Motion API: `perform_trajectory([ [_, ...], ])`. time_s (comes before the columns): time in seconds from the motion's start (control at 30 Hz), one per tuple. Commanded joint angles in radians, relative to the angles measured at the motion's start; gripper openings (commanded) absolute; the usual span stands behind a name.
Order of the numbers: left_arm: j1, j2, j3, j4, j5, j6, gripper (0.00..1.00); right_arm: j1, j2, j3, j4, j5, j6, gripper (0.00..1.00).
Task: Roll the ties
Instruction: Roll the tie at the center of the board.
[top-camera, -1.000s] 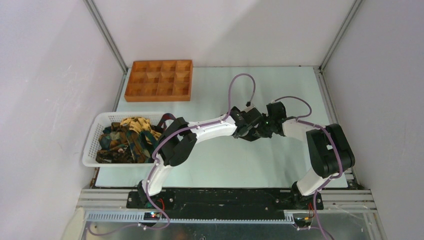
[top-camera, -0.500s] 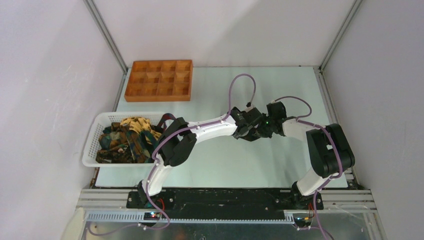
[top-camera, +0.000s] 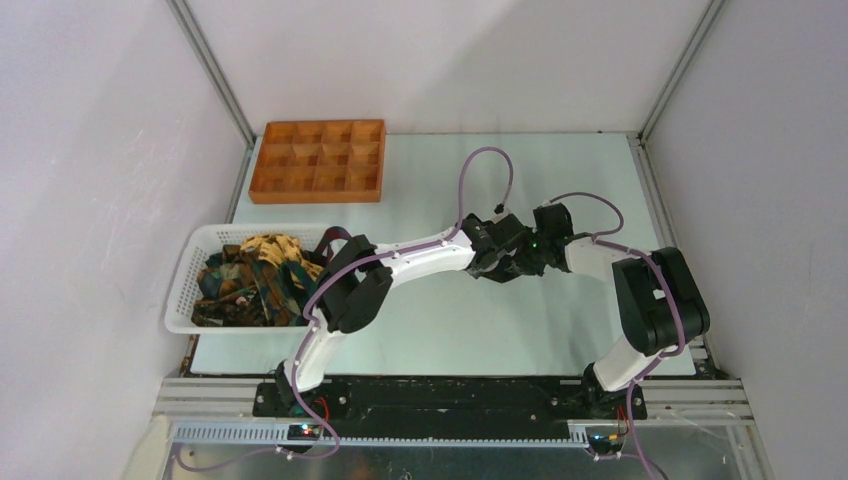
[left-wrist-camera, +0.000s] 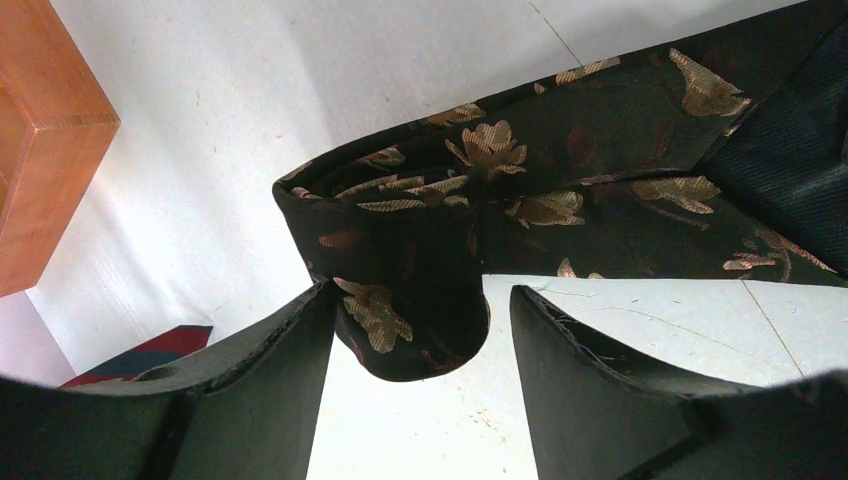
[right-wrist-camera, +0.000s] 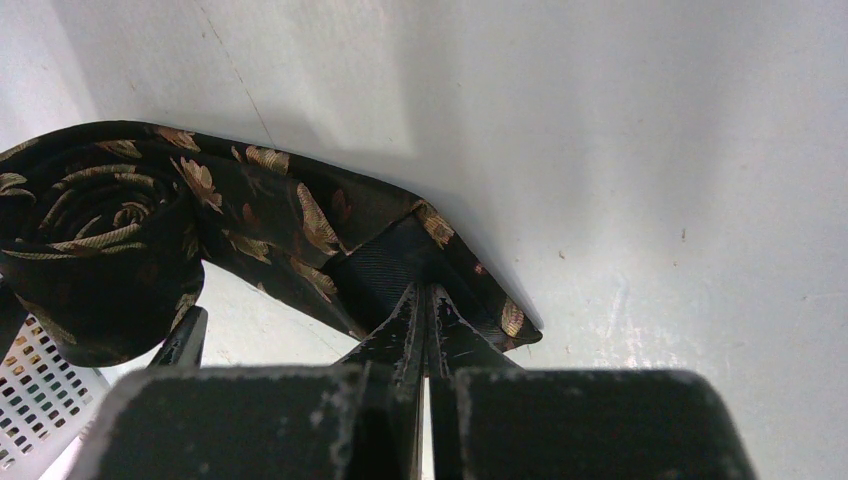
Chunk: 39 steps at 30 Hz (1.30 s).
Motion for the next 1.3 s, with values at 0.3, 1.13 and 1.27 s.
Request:
perform_trajectory([
  [0.3, -0.006, -0.057, 0.073, 0.007, 0.054, -0.011, 0.72, -0.012, 0.035, 0.007, -0.034, 0.074, -0.029, 0.00],
  [1.13, 0.000, -0.009, 0.059, 0.081, 0.258, -0.056, 0.72, -0.012, 0.032, 0.007, -0.036, 0.075, -0.035, 0.00],
  [1.27, 0.003, 0.003, 0.054, 0.087, 0.282, -0.067, 0.72, -0.013, 0.033, 0.007, -0.037, 0.075, -0.034, 0.00],
])
